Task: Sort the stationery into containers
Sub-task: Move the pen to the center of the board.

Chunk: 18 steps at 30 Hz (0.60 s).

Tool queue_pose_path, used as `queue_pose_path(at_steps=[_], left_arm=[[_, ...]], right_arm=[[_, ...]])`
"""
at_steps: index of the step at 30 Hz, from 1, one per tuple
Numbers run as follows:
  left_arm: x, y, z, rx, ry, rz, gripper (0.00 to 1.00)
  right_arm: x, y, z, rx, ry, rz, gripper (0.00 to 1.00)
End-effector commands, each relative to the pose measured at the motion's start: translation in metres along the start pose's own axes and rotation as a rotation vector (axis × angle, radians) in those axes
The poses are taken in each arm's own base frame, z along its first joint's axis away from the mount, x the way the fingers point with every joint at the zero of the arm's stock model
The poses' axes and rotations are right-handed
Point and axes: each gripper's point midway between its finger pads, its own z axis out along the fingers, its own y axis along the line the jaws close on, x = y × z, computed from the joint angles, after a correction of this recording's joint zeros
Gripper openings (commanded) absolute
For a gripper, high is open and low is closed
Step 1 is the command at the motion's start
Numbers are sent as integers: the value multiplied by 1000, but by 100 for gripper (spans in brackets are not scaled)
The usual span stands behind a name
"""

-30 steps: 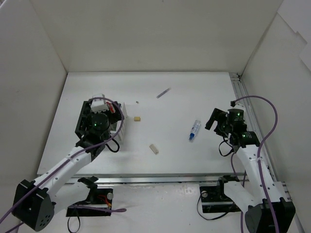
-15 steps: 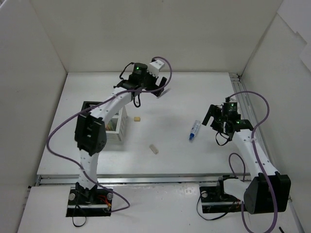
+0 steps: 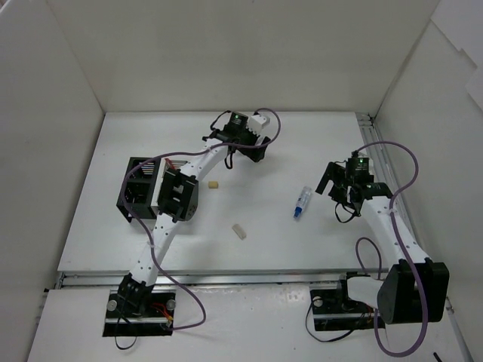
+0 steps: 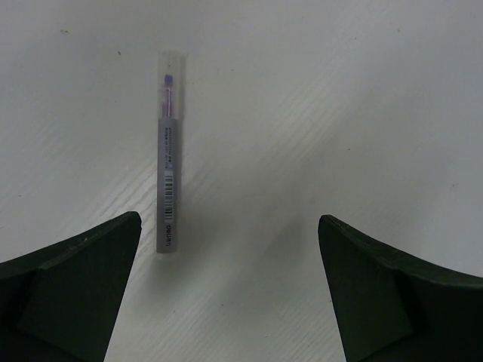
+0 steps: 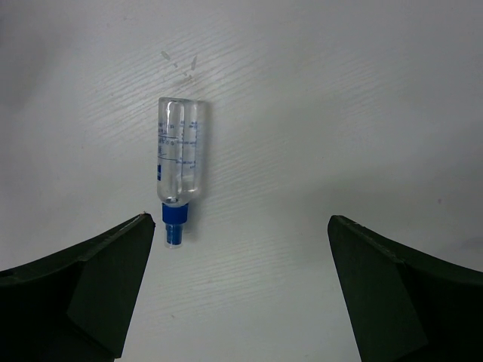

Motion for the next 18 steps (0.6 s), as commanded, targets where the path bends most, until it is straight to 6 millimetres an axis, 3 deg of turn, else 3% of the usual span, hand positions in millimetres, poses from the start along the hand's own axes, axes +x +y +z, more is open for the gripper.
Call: queue_pose_path(at_steps=[1,8,10,13,14,18], left_arm=[[-83,-2,-39,-16,-198,-20,100],[-69,2,-35,93,-195,-285,99],[-62,7,-29,94,-186,-361,95],[-55,9,-27,73,-166,-415,89],[-54,14,-27,42,-163,-424,87],[-54,27,-29,-44,-160,-454,89]], right_arm=[[-22,6,0,-10,-51,-10,98],[-23,8,0,-16,-48,-16,98],[-26,9,-1,-20,-58,-18,98],[-28,9,-5,-25,-71,-20,98],[-32,1,-6,-9,-81,1,98],[-36,-2,-10,-4,-104,1,98]])
